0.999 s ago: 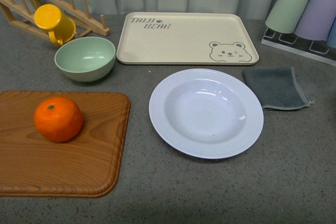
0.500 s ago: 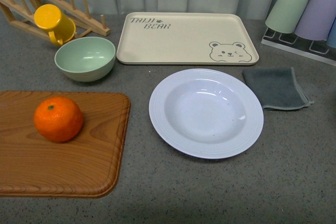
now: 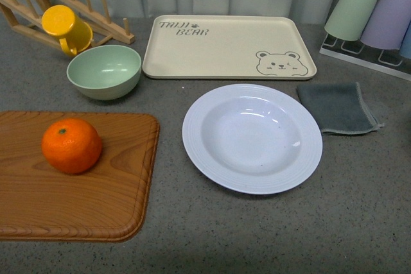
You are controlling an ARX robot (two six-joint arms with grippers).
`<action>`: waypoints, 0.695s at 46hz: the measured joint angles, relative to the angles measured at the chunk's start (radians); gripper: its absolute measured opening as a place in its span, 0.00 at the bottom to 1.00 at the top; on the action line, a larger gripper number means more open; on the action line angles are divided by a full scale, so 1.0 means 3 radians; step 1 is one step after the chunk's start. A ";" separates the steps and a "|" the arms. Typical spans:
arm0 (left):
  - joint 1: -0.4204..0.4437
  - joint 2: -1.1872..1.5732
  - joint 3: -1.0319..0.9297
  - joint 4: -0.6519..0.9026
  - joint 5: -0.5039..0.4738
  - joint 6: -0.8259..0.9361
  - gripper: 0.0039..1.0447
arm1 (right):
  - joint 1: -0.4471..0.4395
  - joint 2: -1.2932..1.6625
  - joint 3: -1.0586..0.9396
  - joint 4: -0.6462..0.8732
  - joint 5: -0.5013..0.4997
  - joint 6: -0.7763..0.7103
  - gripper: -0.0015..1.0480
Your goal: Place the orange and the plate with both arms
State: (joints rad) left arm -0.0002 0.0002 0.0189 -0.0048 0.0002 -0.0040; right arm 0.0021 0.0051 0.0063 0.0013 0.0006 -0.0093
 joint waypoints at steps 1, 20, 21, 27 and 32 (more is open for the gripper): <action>0.0000 0.0000 0.0000 0.0000 0.0000 0.0000 0.94 | 0.0000 0.0000 0.0000 0.0000 0.0000 0.0000 0.91; 0.0000 0.0000 0.0000 -0.0001 0.0000 0.0000 0.94 | 0.0000 0.0000 0.0000 0.0000 0.0000 0.0000 0.91; 0.0000 0.0000 0.0000 0.0000 0.0000 0.0000 0.94 | 0.0000 0.0000 0.0000 0.0000 0.0000 0.0000 0.91; 0.0000 0.0000 0.0000 0.0000 -0.0001 0.0000 0.94 | 0.0001 0.0000 0.0000 0.0000 0.0000 0.0000 0.91; 0.0000 0.0000 0.0000 0.0000 0.0000 0.0000 0.94 | 0.0000 0.0000 0.0000 0.0000 0.0000 0.0000 0.91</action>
State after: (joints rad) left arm -0.0002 0.0002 0.0189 -0.0048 0.0002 -0.0040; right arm 0.0021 0.0051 0.0063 0.0013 0.0006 -0.0093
